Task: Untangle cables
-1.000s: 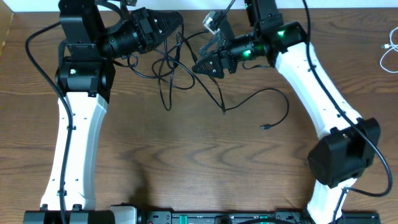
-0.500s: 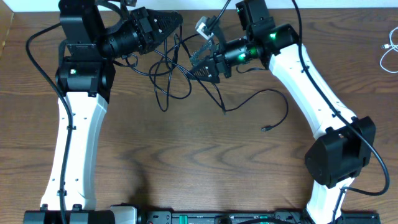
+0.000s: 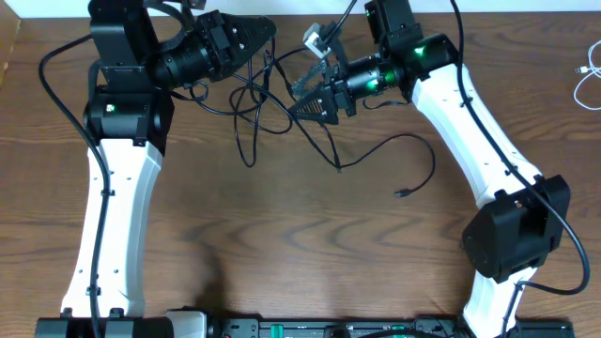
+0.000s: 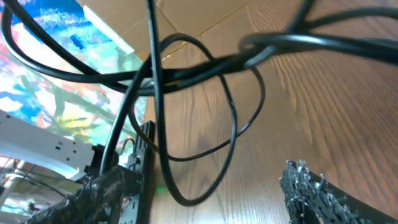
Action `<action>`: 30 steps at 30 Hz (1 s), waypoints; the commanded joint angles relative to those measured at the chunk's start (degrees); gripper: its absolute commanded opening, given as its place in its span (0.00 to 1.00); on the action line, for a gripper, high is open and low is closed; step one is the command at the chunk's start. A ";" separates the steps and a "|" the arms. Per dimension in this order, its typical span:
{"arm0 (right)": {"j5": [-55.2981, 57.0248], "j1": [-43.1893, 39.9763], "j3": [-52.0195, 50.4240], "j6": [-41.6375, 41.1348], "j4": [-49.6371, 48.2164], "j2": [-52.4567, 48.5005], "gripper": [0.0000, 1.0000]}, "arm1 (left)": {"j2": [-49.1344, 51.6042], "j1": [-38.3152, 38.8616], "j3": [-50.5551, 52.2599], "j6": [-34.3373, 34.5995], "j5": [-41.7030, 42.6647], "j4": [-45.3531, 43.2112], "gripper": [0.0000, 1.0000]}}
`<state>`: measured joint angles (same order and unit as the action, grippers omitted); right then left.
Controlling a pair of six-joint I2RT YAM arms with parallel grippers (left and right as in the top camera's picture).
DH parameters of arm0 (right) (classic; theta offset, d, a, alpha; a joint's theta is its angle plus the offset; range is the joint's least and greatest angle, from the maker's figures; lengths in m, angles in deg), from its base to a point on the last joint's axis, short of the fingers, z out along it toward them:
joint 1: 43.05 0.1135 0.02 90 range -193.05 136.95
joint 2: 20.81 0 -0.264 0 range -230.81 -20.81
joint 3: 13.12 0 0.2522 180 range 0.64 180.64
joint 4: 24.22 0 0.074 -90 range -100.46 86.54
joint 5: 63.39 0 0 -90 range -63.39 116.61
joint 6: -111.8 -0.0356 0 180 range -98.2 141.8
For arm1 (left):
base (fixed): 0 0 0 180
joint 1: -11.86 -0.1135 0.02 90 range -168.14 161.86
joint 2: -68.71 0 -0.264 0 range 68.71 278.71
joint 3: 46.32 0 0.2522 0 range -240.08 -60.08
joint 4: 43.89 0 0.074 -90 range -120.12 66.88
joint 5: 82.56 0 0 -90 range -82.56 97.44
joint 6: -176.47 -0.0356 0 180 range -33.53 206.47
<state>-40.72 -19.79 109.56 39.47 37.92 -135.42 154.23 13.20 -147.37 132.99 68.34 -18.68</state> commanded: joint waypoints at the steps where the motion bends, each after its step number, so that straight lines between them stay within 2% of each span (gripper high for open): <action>1: -1.09 2.64 0.35 1.18 -1.84 -0.24 0.77 | 0.22 0.02 -0.17 0.15 -0.26 -0.61 0.08; 5: 4.20 5.70 0.35 -3.13 -5.90 -1.77 0.66 | 0.22 0.13 -0.17 0.59 -0.04 -0.61 0.07; 8: 9.51 6.32 0.35 -5.07 -6.88 -2.89 0.49 | 0.22 0.13 -0.17 0.76 0.17 -0.33 0.07; 9: 11.30 6.29 0.35 -5.44 -6.91 -3.06 0.42 | 0.22 0.13 -0.17 0.76 0.20 -0.09 0.08; 11: 14.80 6.03 0.35 -6.43 -6.91 -3.06 0.06 | 0.22 0.13 -0.17 0.72 0.17 0.26 0.08; 12: 16.26 5.79 0.37 -7.17 -6.97 -3.04 0.01 | 0.22 0.13 -0.15 0.59 0.17 0.35 0.08; 16: 24.98 2.91 0.39 -14.95 -6.64 -2.36 0.01 | 0.22 0.11 -0.15 -1.92 0.13 0.83 0.08; 21: 46.05 -2.56 0.39 -30.64 -1.03 -1.53 0.01 | 0.22 0.07 -0.15 -3.91 0.13 1.60 0.07; 26: 57.09 -8.74 0.15 -36.54 5.29 -1.66 0.01 | 0.22 0.07 -0.15 -3.91 0.13 1.60 0.07; 30: 60.30 -13.09 -1.57 -38.49 6.34 -1.77 0.01 | 0.22 0.07 -0.15 -3.91 0.15 1.60 0.08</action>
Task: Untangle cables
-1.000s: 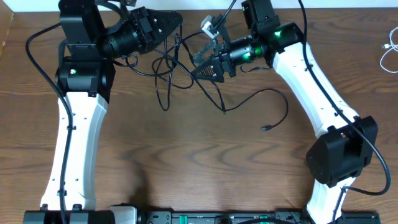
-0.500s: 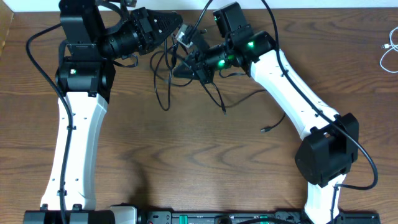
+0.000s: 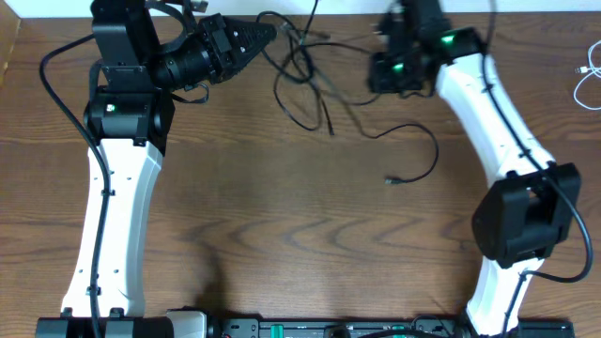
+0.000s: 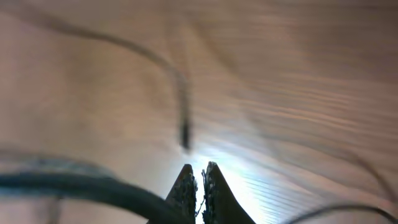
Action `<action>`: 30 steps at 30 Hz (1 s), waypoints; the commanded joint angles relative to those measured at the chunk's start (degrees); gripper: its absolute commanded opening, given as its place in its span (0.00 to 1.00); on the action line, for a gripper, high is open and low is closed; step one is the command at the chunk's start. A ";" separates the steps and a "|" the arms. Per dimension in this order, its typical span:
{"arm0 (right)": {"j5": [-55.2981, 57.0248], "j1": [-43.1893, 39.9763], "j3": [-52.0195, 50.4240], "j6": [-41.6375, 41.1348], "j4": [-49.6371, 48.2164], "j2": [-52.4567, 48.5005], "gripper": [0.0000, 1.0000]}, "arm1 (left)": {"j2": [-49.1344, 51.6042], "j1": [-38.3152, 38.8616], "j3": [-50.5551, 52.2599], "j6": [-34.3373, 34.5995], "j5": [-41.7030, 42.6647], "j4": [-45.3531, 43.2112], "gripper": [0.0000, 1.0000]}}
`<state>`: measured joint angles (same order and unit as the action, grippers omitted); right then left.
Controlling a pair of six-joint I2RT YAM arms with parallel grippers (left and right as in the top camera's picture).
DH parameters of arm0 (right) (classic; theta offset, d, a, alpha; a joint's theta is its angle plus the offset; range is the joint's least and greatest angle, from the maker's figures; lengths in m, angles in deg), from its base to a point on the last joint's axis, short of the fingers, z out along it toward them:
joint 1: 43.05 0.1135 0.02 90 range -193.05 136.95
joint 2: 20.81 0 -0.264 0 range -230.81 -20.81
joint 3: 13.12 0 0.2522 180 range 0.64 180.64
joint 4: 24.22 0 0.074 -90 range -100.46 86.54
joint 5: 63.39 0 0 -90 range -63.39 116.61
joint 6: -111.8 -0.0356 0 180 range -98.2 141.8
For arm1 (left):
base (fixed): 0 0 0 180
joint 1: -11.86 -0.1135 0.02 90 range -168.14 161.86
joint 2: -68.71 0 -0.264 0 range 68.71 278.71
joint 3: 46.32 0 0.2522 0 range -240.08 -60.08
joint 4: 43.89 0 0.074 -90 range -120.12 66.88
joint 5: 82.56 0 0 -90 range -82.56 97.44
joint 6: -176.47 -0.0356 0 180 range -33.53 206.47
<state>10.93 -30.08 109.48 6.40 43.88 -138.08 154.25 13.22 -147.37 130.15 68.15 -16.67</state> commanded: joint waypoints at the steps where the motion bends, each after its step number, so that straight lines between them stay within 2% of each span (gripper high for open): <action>1: 8.72 -3.89 -2.29 -5.88 0.31 0.90 0.01 | 0.20 0.04 -0.15 -1.07 0.35 -0.37 0.07; 5: 6.01 -7.58 -5.29 -4.96 -0.44 0.90 0.01 | 0.20 0.04 -0.15 -1.07 0.35 -0.07 0.07; 11: -15.37 -9.66 -6.10 10.75 -2.32 1.01 0.01 | 0.20 0.07 -0.15 -1.42 0.33 0.00 0.08; 14: -22.53 -9.29 -6.10 14.45 -3.48 1.09 0.01 | 0.20 0.07 -0.15 -1.42 0.33 0.50 0.08; 19: -9.60 -10.49 -6.12 3.93 -3.21 1.07 0.01 | 0.20 0.04 -0.15 -2.05 0.33 2.40 0.07; 23: 1.11 -14.64 -6.25 -0.28 1.03 1.07 0.01 | 0.20 -0.04 -0.15 -10.93 -1.03 4.90 0.07; 26: 9.35 -17.81 -6.69 -2.73 4.85 1.01 0.01 | 0.20 -0.87 -0.15 -15.34 -8.13 9.66 0.08; 30: 15.67 -22.18 -8.28 -3.89 7.54 0.98 0.01 | 0.20 -3.43 -0.15 -19.02 -22.75 16.61 0.08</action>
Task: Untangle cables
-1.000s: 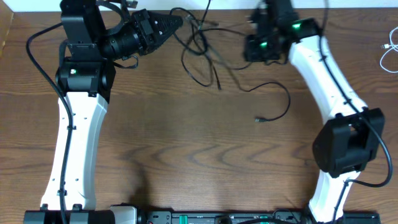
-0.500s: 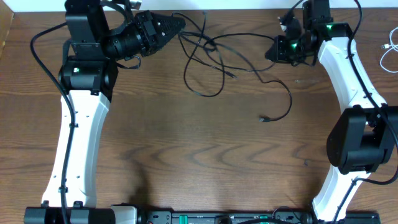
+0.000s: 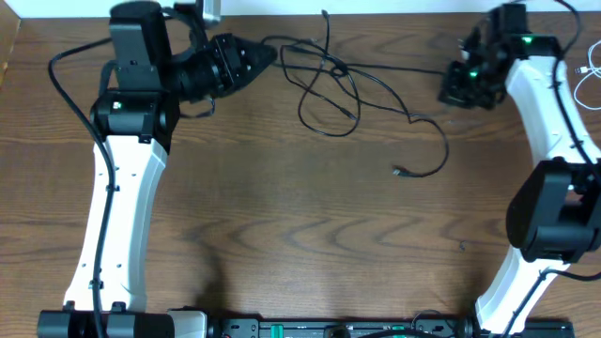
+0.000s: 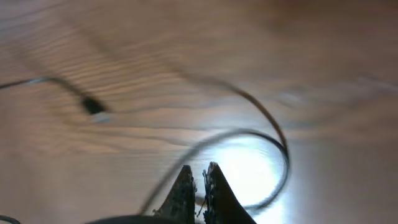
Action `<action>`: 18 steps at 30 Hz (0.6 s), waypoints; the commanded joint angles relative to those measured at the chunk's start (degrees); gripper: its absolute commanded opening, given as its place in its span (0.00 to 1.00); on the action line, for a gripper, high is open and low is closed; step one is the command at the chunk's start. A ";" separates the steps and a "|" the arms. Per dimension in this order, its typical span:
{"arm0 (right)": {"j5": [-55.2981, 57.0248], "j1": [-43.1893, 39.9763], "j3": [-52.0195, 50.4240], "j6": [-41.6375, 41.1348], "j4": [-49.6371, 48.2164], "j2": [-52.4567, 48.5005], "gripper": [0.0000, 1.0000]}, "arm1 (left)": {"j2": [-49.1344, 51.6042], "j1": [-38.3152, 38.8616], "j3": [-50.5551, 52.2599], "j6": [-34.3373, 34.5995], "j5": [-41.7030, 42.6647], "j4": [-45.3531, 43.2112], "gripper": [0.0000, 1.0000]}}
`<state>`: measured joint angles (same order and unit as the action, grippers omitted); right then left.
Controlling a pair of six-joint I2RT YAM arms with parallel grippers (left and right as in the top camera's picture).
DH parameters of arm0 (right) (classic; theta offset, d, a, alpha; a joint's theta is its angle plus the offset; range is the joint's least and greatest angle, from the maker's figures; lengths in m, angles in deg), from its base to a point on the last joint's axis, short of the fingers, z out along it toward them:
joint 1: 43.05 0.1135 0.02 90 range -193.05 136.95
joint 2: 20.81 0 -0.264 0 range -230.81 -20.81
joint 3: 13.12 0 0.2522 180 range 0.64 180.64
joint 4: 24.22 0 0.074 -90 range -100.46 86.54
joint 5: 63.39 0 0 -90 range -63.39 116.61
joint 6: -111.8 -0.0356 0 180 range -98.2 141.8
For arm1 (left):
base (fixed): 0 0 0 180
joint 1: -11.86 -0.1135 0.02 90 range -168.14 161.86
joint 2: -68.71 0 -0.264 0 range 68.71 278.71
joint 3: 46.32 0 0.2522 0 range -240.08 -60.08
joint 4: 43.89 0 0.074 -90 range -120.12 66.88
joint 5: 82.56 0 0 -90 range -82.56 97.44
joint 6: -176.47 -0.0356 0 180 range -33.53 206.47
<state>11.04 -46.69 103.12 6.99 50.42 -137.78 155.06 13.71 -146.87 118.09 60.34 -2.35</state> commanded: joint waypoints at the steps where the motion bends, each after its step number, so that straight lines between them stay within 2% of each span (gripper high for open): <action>1: 16.02 -6.71 -2.54 -4.48 1.38 0.68 0.01 | -0.61 -4.42 -0.66 -7.91 -17.20 3.32 0.08; 12: 16.20 -16.02 -9.66 -4.76 1.75 0.68 0.01 | -0.61 -7.19 -0.66 -16.74 -33.70 10.25 0.07; 18: 2.08 -14.62 -9.64 9.14 1.60 0.94 0.01 | -0.52 -5.70 -0.35 -16.81 -34.34 12.55 0.07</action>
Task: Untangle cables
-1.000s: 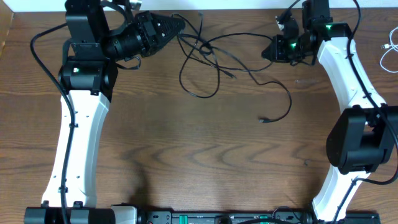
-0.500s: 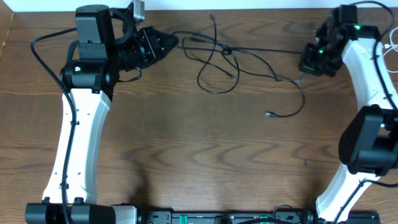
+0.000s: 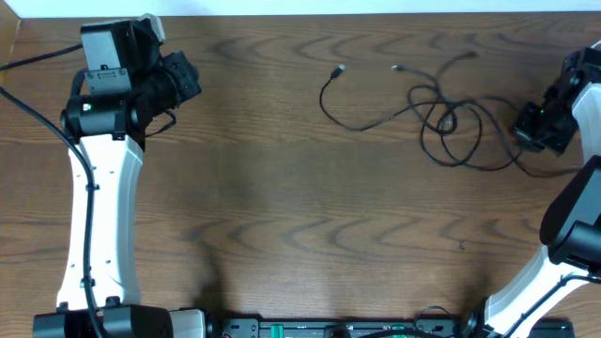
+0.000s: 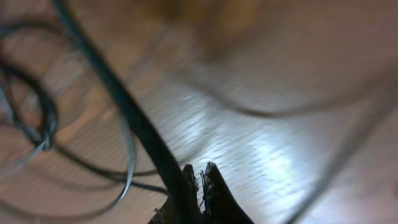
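A loose tangle of thin black cables (image 3: 441, 117) lies at the table's right. Two free plug ends (image 3: 338, 69) (image 3: 396, 68) point toward the far edge. My right gripper (image 3: 526, 127) is at the tangle's right end, near the table's right side. In the right wrist view its jaws (image 4: 200, 169) are pressed together. A thick black cable (image 4: 124, 112) runs along the left finger down to the jaws, with thinner loops to the left. My left gripper (image 3: 188, 80) is far off at the upper left, with no cable near it. Its fingers are too foreshortened to read.
The wooden table (image 3: 282, 207) ends at a white strip along the far side. A black rail (image 3: 310, 329) runs along the near edge between the two arm bases. The left arm's own black lead (image 3: 28, 61) hangs at the far left.
The tangle sat at the top middle with one end at my left gripper's tip; it now lies further right, free of that gripper. My right gripper is further right and lower. The left gripper has drawn back left.
Both grippers were first close together at the tangle, at the top middle. The right gripper, jaws shut, was then further right at each moment, and the cables stretched out between the two. Now the tangle lies loosened at the right, clear of the left gripper.
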Action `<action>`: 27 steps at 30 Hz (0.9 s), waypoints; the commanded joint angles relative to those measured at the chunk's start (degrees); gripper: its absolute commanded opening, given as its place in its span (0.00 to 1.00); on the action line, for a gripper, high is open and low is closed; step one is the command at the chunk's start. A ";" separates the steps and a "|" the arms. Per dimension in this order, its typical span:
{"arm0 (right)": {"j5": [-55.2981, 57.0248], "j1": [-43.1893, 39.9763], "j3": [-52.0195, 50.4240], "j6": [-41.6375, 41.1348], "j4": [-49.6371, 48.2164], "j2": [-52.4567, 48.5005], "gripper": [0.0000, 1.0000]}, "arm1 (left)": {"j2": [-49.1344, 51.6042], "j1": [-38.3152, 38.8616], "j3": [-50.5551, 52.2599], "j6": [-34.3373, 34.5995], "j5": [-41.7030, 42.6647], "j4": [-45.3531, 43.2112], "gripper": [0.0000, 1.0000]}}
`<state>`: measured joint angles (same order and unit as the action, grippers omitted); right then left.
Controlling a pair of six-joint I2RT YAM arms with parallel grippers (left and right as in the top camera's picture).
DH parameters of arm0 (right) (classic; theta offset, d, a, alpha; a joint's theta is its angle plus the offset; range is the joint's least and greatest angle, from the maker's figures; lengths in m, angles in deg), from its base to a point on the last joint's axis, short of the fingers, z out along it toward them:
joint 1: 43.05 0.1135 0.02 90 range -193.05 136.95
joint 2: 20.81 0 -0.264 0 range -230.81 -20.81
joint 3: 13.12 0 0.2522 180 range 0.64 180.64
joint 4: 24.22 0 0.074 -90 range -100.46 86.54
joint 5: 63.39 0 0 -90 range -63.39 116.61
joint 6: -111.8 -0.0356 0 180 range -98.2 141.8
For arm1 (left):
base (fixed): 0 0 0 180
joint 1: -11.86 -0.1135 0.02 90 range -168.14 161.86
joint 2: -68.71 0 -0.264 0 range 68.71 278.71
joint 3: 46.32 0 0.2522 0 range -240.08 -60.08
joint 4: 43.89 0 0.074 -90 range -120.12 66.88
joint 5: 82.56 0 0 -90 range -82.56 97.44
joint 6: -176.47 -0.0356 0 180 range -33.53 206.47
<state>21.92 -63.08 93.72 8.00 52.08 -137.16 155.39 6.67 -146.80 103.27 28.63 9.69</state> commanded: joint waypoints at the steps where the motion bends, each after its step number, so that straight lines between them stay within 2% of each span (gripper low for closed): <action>1: -10.69 2.67 -0.20 9.55 -0.07 0.39 0.01 | -0.83 2.08 -0.17 -1.99 -2.60 0.52 0.07; 10: -28.76 14.29 5.92 17.33 1.90 3.23 0.01 | -0.17 10.64 0.74 -1.97 -2.43 -0.20 0.07; 20: -29.97 27.65 25.55 15.69 4.04 12.59 0.01 | 0.02 11.28 0.74 -1.73 -0.02 -0.46 0.08; 25: -27.21 31.47 27.63 12.55 2.69 17.62 0.01 | 0.20 11.28 0.74 -1.75 1.29 -0.46 0.09; 27: -24.28 31.76 27.63 9.73 2.36 18.99 0.01 | 0.20 11.28 0.74 -1.77 3.30 -0.90 0.13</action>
<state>-5.59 -31.59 120.95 22.01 54.70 -119.44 155.41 17.97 -146.78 102.50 28.80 9.38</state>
